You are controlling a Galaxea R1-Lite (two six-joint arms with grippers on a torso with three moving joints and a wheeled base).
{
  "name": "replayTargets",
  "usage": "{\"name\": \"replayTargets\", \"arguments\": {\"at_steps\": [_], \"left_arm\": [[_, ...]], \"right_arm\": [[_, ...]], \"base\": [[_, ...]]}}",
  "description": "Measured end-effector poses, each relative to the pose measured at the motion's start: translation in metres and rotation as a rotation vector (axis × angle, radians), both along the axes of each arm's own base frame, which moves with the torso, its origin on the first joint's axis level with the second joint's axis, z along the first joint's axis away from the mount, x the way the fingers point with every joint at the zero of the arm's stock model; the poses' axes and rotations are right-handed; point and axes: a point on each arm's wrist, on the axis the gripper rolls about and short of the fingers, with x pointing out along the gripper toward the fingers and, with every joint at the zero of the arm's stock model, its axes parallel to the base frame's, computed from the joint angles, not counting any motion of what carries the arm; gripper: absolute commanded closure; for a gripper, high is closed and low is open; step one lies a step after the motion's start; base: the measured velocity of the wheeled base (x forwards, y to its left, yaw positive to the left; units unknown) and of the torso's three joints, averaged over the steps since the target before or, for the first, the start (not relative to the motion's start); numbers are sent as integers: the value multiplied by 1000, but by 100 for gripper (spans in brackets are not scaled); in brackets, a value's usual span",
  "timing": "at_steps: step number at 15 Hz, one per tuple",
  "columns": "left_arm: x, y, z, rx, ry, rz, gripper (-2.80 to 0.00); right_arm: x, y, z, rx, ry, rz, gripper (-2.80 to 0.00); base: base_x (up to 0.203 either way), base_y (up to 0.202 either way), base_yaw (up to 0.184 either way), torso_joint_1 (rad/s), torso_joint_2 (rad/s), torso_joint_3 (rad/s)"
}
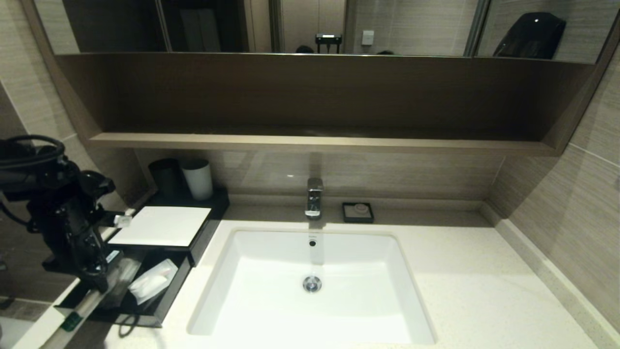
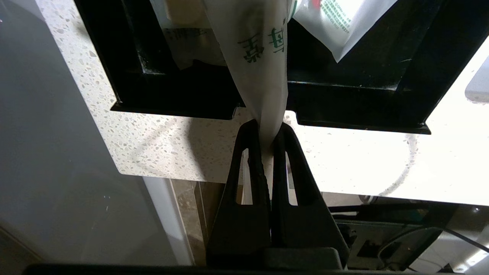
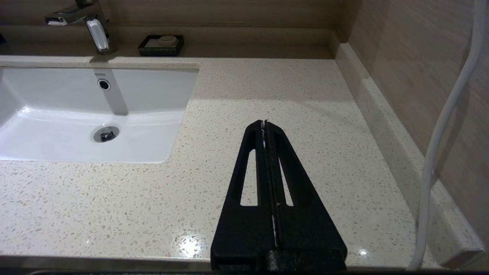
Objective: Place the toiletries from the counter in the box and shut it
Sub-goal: Place the bathroom toiletry into the drawer
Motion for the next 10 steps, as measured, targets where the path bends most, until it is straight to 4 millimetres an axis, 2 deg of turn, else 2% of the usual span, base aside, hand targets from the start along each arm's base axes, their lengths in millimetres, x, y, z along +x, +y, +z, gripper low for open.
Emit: {"name": "replayTargets", "arguments": {"at_steps": [10], "left_arm": [[16,6,-11,-13,56,10,0]], "right_arm": [[0,0,0,0,0,0,0]], "base": [[0,0,0,0,0,0]]}}
